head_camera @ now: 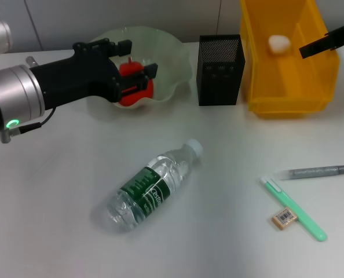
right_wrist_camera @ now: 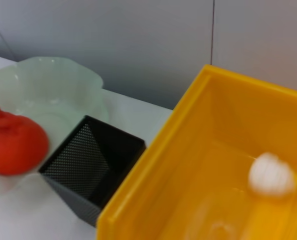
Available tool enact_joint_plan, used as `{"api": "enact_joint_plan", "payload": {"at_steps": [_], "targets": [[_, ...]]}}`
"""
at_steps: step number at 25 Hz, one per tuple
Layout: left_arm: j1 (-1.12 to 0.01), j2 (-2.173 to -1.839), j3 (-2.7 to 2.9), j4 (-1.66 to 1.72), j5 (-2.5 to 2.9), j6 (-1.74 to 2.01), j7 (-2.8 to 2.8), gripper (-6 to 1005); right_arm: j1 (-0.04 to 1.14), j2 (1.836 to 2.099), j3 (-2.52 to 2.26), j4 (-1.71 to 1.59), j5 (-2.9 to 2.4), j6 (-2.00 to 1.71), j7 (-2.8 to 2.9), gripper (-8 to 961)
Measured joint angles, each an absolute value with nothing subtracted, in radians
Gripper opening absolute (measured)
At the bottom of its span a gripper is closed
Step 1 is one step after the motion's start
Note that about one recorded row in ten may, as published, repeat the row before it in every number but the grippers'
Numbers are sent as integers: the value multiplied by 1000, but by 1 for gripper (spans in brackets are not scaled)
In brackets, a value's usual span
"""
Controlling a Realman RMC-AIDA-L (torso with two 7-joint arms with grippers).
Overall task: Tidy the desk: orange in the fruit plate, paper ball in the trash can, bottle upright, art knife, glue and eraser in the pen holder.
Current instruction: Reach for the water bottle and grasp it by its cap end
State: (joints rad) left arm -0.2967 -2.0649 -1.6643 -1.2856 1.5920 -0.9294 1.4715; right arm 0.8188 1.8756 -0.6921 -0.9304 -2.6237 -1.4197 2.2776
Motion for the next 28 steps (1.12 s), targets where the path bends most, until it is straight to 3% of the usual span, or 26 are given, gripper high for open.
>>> {"api": "enact_joint_plan", "payload": {"at_steps": [7, 12, 15, 16, 18, 25, 28], "targets": [[-297, -2064, -1694, -1288, 1602, -1048, 1469, 664, 705, 1980, -692, -1251, -2486, -1571, 2285, 571], [-302, -2064, -1689, -1288, 1648, -1089, 1463, 664, 565, 2029, -692, -1361, -2254, -1658, 2294, 564], [-312, -2067, -1673, -1283, 1694, -1093, 1452, 664, 412, 2057, -692, -1320, -1987, -1673, 2225, 559], [-312, -2067, -1673, -1283, 1694, -1093, 1452, 665, 412, 2057, -692, -1320, -1987, -1673, 2225, 558], [-328, -2067, -1663, -1269, 1712, -1092, 1447, 665, 301, 2076, -692, -1262, -1813, -1672, 2119, 554], [-369, -2069, -1654, -1245, 1762, -1092, 1424, 665, 155, 2081, -686, -1081, -1601, -1761, 1816, 211], [-387, -2068, -1643, -1228, 1771, -1095, 1413, 665, 147, 2078, -680, -1030, -1599, -1798, 1730, 196]]}}
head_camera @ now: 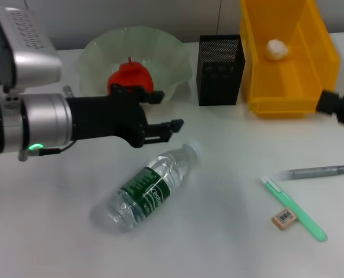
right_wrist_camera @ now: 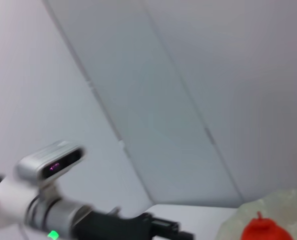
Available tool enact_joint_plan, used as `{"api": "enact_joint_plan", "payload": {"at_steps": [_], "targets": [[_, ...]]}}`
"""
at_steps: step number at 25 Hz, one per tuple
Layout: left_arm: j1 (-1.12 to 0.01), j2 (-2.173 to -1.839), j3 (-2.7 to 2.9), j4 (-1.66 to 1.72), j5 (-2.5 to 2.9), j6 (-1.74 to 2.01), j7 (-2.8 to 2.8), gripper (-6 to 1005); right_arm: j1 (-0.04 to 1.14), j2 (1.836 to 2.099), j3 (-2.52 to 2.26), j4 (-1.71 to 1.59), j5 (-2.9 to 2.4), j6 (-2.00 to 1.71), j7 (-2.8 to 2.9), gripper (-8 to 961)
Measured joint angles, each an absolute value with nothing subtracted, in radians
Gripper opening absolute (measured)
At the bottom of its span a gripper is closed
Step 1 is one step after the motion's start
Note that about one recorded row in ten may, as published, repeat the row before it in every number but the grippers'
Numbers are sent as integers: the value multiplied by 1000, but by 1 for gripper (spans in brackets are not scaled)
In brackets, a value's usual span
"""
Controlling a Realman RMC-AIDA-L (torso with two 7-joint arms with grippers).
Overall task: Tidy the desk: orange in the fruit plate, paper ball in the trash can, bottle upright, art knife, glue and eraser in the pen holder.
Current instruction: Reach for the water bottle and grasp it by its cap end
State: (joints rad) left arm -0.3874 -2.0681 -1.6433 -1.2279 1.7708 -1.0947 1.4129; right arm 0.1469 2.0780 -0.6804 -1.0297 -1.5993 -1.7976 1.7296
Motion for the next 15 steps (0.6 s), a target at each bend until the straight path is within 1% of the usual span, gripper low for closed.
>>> {"api": "enact_joint_plan", "payload": {"at_steps": [4, 10, 11, 12, 13, 14, 15], "targets": [[-428, -2067, -1633, -1198, 1817, -1106, 1359, 666, 125, 2074, -676, -965, -1616, -1861, 1574, 187], [-471, -2070, -1606, -1181, 1847, -1115, 1305, 666, 106, 2071, -662, -939, -1618, -1882, 1536, 189], [-496, -2070, -1594, -1173, 1869, -1109, 1264, 666, 105, 2069, -657, -930, -1619, -1886, 1531, 189], [-508, -2071, -1591, -1171, 1884, -1107, 1244, 666, 105, 2058, -647, -907, -1621, -1903, 1517, 189], [-508, -2071, -1591, -1171, 1884, -1107, 1244, 666, 105, 2058, -647, -907, -1621, -1903, 1517, 190], [-515, -2072, -1584, -1171, 1893, -1104, 1228, 666, 105, 2045, -633, -885, -1633, -1922, 1497, 190], [-520, -2072, -1574, -1173, 1899, -1099, 1214, 667, 105, 2045, -633, -885, -1633, -1922, 1497, 213]]}}
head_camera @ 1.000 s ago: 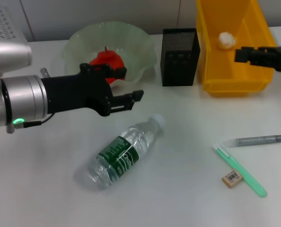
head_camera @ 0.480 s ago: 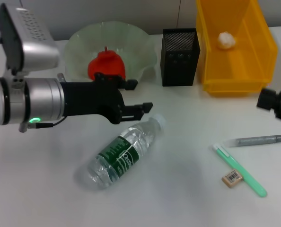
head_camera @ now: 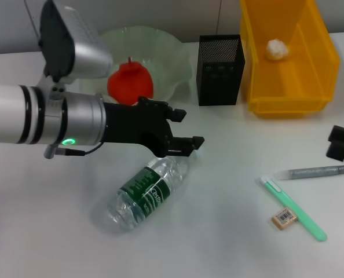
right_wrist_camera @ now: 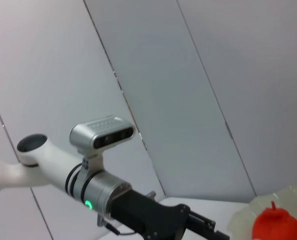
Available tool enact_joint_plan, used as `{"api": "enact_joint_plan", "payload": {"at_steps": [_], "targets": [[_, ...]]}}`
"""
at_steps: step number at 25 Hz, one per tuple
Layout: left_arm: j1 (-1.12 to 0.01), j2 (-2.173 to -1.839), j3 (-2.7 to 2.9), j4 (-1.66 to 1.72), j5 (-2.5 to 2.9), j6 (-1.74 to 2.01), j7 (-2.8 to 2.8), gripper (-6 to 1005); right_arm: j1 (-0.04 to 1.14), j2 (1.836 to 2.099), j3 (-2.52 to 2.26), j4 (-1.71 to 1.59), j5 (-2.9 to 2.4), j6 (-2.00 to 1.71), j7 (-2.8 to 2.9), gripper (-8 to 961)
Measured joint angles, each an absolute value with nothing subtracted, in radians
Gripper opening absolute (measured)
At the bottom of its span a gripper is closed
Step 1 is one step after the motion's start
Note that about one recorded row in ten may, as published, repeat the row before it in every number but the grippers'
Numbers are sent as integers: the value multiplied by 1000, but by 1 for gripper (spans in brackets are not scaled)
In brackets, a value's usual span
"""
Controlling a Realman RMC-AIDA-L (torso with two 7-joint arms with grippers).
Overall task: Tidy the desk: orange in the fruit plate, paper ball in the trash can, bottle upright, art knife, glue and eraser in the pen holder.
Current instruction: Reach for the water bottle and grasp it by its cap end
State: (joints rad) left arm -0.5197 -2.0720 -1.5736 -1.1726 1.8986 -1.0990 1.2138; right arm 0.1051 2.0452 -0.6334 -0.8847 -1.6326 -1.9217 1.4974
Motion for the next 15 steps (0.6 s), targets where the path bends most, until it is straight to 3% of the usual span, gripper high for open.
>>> {"api": "enact_joint_plan", "payload": {"at_steps": [2, 7, 15], "targets": [[-527, -2072, -1538, -1179, 1918, -1068, 1179, 667, 105, 2023, -573, -845, -1681, -1946, 1455, 258], [-557, -2072, -1433, -1182, 2028, -972, 1067, 667, 104, 1999, -441, -797, -1822, -1970, 1417, 347], [-628, -2078, -1342, -1187, 2225, -932, 872, 668, 103, 1990, -363, -791, -1930, -1975, 1404, 434]]}}
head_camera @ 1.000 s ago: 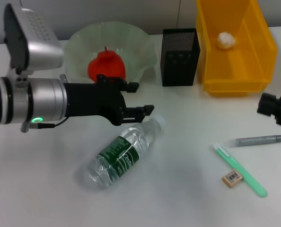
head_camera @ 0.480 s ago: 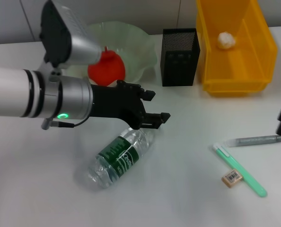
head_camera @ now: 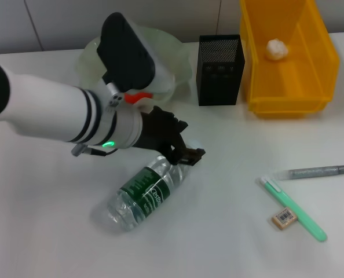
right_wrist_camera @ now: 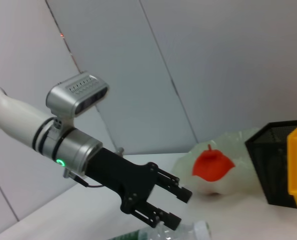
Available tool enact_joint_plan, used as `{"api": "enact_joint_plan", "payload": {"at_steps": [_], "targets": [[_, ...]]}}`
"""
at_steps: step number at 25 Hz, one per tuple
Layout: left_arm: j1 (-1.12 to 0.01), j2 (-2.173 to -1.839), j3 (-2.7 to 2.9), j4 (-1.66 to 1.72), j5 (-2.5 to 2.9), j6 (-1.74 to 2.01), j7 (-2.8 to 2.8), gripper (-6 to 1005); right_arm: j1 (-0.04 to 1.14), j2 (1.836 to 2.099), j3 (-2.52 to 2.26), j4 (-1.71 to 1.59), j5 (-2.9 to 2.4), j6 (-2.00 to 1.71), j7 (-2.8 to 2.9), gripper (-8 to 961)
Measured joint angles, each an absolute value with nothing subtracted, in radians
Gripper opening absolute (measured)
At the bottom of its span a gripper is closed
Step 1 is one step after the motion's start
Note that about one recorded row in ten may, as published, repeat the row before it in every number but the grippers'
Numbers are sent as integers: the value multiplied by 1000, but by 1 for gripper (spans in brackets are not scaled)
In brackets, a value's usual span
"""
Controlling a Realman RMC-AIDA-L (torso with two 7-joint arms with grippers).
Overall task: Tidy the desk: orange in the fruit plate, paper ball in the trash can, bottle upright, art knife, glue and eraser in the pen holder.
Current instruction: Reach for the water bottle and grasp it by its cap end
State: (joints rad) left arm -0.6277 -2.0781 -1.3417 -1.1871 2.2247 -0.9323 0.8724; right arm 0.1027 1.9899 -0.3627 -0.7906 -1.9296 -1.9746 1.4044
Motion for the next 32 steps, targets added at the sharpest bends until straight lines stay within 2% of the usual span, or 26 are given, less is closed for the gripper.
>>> {"api": "enact_joint_plan", "payload": {"at_steps": [8, 14, 32], "targets": [[-690, -2079, -1270, -1202, 2357, -919, 649, 668, 94, 1987, -318, -796, -1957, -1958, 1401, 451], [-702, -2078, -1218, -1234, 2425, -937, 532, 668, 102, 1976, -300, -792, -1959, -1953, 1401, 450], [-740, -2080, -1059, -1233, 2597, -889, 296, 669, 104, 1972, -285, -790, -1959, -1941, 1400, 447]]}}
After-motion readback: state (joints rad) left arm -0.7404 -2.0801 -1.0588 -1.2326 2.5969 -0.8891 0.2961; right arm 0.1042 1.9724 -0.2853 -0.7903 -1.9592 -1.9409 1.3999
